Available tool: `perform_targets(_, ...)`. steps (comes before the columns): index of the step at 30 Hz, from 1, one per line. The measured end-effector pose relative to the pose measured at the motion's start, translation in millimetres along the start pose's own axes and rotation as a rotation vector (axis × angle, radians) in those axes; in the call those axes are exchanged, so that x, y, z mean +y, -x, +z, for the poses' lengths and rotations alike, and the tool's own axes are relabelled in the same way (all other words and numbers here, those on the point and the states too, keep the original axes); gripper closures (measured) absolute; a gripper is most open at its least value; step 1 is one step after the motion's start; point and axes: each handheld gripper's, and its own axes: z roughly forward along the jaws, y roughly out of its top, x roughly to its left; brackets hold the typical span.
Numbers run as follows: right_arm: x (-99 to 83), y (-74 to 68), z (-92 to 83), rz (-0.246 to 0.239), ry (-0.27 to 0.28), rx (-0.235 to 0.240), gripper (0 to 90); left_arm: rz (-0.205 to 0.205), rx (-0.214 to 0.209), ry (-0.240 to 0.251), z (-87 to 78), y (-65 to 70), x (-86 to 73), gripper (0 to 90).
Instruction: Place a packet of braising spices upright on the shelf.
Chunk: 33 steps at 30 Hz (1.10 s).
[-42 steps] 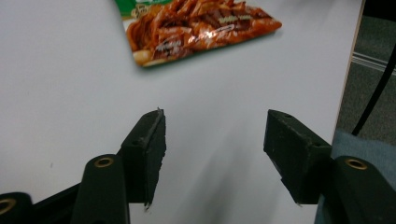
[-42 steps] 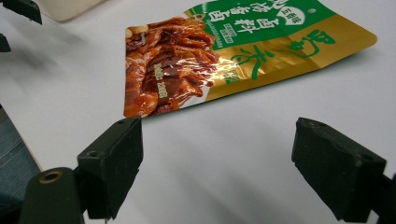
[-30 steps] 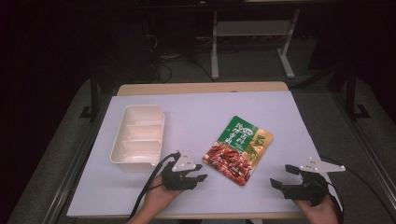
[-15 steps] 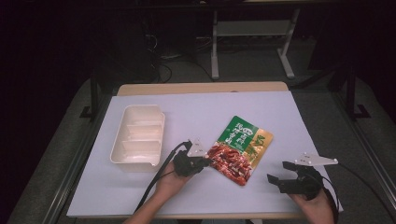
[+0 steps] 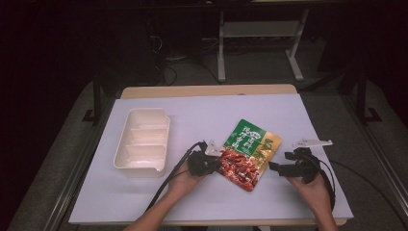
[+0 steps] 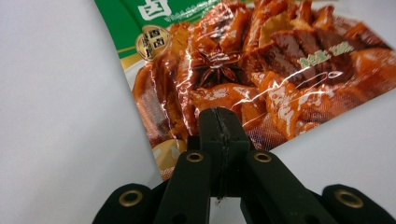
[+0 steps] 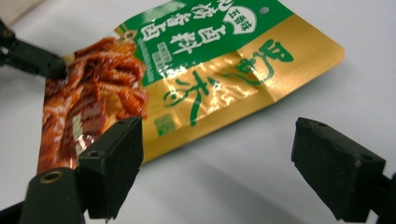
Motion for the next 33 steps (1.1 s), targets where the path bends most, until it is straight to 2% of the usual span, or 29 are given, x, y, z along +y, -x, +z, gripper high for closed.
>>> perform_targets(2, 5.5, 1.8, 4.2, 0.007, -0.008, 0.002, 16.4, 0.013, 0.012, -0.009, 1.1, 2.5, 1.0, 90.0)
perform_targets(9, 24.7, 13.6, 18.1, 0.032, -0.035, -0.027, 16.5, 0.01, 0.004, -0.025, 1.6, 1.0, 1.4, 90.0)
perform_targets(13, 29.1, 19.5, 21.5, 0.041, -0.04, -0.032, 16.9, 0.014, 0.012, -0.021, 1.9, 2.5, 1.2, 90.0)
perform_targets(16, 31.5, 27.8, 26.1, 0.086, -0.029, -0.026, 19.4, 0.016, 0.013, -0.028, 1.5, 2.9, 1.3, 90.0)
perform_targets(19, 31.5, 31.8, 29.8, 0.099, -0.038, -0.023, 20.2, 0.018, 0.016, -0.025, 1.7, 3.5, 1.4, 90.0)
perform_targets(21, 30.5, 36.2, 34.9, 0.132, -0.038, 0.002, 23.2, 0.02, 0.019, -0.025, 1.7, 3.9, 1.3, 90.0)
perform_targets(24, 29.9, 38.1, 36.8, 0.144, -0.025, 0.012, 26.3, 0.024, 0.02, -0.028, 1.7, 4.1, 1.6, 90.0)
perform_targets(29, 29.6, 38.0, 43.9, 0.171, -0.001, 0.087, 34.4, 0.024, 0.025, -0.024, 2.2, 5.2, 1.6, 90.0)
perform_targets(33, 28.9, 38.3, 45.1, 0.191, 0.024, 0.121, 38.7, 0.027, 0.028, -0.03, 1.9, 5.5, 2.0, 90.0)
